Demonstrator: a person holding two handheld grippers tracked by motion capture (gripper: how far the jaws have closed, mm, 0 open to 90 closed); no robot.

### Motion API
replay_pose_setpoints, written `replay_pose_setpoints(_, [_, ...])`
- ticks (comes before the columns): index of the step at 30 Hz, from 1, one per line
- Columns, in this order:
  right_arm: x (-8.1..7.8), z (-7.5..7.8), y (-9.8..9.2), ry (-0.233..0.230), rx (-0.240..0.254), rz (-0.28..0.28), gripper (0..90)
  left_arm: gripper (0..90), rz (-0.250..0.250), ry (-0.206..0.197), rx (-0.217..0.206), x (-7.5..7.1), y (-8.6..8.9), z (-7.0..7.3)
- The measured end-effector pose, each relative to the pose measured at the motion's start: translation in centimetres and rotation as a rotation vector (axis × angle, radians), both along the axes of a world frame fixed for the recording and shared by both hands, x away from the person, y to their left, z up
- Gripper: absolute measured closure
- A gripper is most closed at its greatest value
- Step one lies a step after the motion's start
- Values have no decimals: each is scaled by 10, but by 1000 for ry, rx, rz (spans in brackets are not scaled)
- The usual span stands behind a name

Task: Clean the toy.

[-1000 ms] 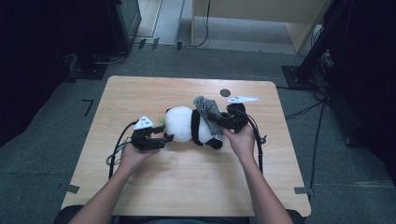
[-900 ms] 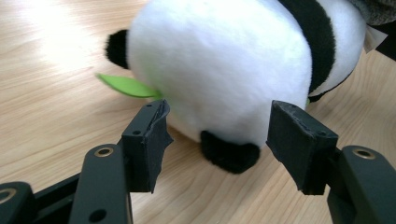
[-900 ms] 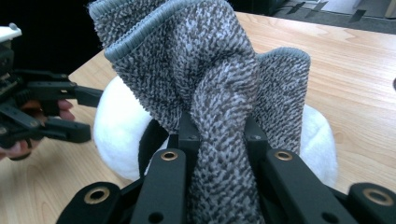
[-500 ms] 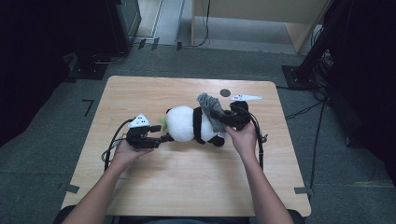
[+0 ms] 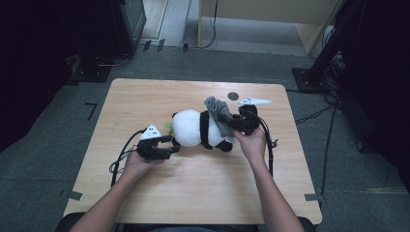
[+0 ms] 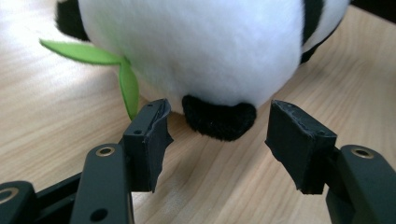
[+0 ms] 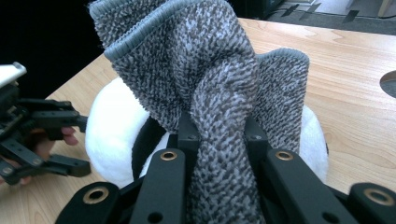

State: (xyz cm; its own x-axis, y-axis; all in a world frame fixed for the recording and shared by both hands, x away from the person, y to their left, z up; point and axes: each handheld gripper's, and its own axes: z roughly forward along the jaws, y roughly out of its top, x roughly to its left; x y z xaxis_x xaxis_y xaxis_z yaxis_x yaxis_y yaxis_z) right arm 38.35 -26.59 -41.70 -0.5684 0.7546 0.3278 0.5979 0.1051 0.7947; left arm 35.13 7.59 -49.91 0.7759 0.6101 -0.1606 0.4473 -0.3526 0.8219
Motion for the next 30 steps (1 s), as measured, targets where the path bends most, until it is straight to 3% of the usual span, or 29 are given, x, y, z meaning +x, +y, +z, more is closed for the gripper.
replay_pose_setpoints(6, [2,-1,-1,0,6,0,770,317,8,29,-87,6,-4,-5])
replay_pose_setpoints(11, [2,-2,-2,3,11,3,770,219,26,-26,-62,6,-14,-7])
replay_pose_setpoints(15, [3,-2,-1,2,9,2,770,216,43,-48,-49,11,-21,-11])
replay_pose_setpoints(17, [3,-3,-2,3,8,-4,770,253,48,-61,-46,12,-22,-12])
replay_pose_setpoints(19, [4,-3,-2,4,9,-6,770,345,51,-80,-41,13,-23,-13])
replay_pose_setpoints(23, [4,-4,-2,-2,7,-14,770,509,74,-46,-61,15,-24,-12])
replay_pose_setpoints(25, [4,-3,-2,-11,4,-17,771,579,78,-40,-51,14,-25,-8])
replay_pose_setpoints(30, [-4,11,0,-49,36,1,775,648,104,69,-85,14,-27,12])
